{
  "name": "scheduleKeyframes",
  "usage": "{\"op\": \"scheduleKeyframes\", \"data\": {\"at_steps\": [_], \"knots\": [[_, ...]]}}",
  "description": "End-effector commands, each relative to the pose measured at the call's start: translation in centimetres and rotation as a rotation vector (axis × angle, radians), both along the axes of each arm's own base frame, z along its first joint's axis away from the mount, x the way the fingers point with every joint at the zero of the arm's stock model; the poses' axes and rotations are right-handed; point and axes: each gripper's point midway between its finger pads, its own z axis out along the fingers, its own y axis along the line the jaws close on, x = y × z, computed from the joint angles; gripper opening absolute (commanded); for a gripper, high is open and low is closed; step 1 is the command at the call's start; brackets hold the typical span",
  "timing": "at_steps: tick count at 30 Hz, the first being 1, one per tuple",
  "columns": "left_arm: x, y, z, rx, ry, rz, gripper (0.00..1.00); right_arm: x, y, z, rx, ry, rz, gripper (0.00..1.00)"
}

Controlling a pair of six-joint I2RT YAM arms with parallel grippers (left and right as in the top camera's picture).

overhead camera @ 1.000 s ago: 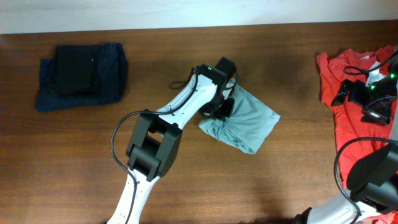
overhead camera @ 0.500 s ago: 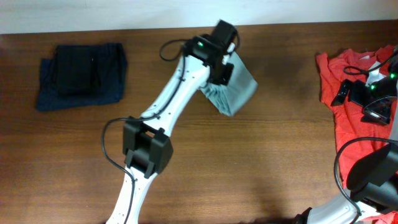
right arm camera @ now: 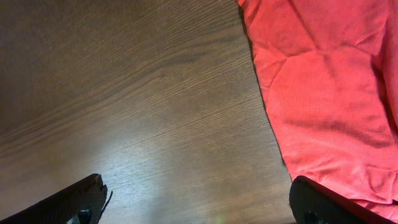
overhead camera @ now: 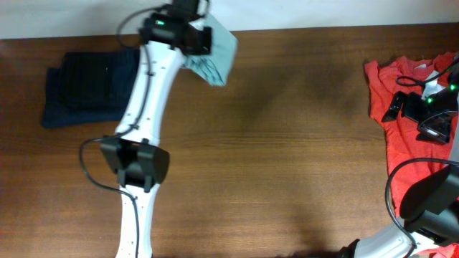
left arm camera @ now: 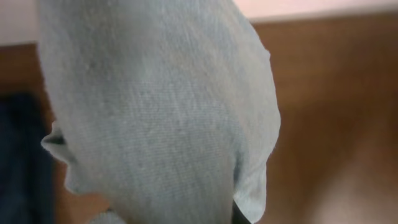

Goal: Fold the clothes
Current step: 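Lift the bundle and carry it left toward the navy garment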

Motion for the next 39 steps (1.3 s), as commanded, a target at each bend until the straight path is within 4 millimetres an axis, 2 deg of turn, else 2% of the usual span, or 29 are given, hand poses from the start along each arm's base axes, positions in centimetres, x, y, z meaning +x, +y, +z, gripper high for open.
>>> {"op": "scheduleKeyframes", "data": {"at_steps": [1,6,11,19,23,27,34,39], "knots": [[2.0,5.4,2.3,-0.036,-0.069,0.139,0.0,-0.1,-0.2,0.3,-0.013,-0.004,-0.001,0.99],[3.5,12.2,3.3,-0.111,-0.104,0.278,0.0,-0.1,-0.2,0.3,-0.013,-0.004,-0.001,0.99],[3.6,18.9,3.5,-0.171,-0.109,0.462,0.0,-0.1,-0.2,0.3,-0.013,-0.004,-0.001,0.99],[3.7,27.4,4.6,-0.299,-0.178,0.727,0.0,-0.1,-0.2,0.3,-0.013,-0.004,-0.001,0.99],[4.3,28.5,4.9,-0.437,-0.19,0.741,0.0,-0.1,-0.2,0.3,-0.013,-0.004,-0.001,0.99],[4.2,30.4,3.9,-0.481,-0.18,0.816,0.0,-0.1,-0.2,0.3,-0.013,-0.004,-0.001,0.99],[3.5,31.5,2.3,-0.467,-0.134,0.855,0.0,-0.1,-0.2,0.3,-0.013,-0.004,-0.001,0.99],[2.2,32.7,0.4,-0.387,-0.082,0.93,0.0,-0.1,-0.2,0.3,-0.013,-0.004,-0.001,0.99]]}}
